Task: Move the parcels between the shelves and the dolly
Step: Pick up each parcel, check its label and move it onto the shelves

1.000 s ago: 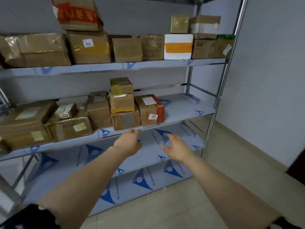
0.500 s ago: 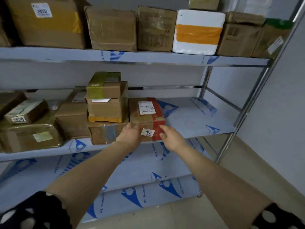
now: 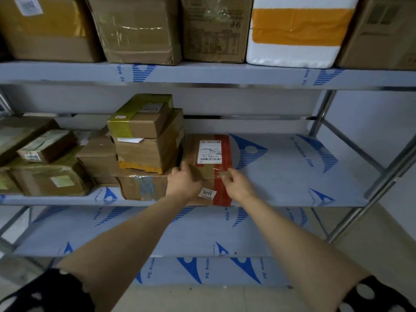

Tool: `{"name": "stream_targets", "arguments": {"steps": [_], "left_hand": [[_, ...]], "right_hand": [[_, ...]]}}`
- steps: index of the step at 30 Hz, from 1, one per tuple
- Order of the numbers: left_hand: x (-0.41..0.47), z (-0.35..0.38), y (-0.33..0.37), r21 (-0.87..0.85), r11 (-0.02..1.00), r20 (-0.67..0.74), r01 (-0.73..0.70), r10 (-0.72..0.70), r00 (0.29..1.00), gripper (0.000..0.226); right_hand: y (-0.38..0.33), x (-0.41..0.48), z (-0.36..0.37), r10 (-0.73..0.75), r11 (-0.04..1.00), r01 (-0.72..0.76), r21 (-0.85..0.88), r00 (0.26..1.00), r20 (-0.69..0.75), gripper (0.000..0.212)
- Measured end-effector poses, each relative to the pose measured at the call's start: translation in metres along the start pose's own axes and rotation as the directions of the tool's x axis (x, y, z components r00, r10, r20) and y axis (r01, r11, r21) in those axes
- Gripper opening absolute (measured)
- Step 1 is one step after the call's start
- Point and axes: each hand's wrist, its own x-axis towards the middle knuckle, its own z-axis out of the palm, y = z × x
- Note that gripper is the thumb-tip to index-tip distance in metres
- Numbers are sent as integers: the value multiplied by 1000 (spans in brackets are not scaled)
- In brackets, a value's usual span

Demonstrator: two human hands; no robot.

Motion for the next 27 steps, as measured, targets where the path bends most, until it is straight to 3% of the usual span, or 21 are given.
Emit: {"name": "stream_targets", "arguments": {"steps": [5,8,10,13,16,21,27], "left_hand": [[-13,7,20,-63,998,-5,0,0,1000,41],[-9,9,27,-65,997,23,34,-32,999,23],[-1,7,32,-92,992,55,90,-85,995,23],[11,4,37,-216,958,117,190,-168,979,23],[20,2,43,-362,890,193,278,-220,956,25],[16,7,42,-352,898,215,264,-197,956,26],[-40,11,41,-362,907,162,214,-165,973,26]], "right_hand": [[27,1,-30,42,984,-72,-165,983,-177,33],[35,2,-45,59,970,-97,-225,984,-168,40],[34,3,-50,97,968,-126,-216,985,-140,43],[27,7,-53,147,983,-154,-101,986,-76,46],[25,9,-51,145,987,-145,76,989,1,34],[33,1,-43,163,953,-157,260,987,-3,23],[60,-48,-50,189,923,-167,346,981,-31,9]]}}
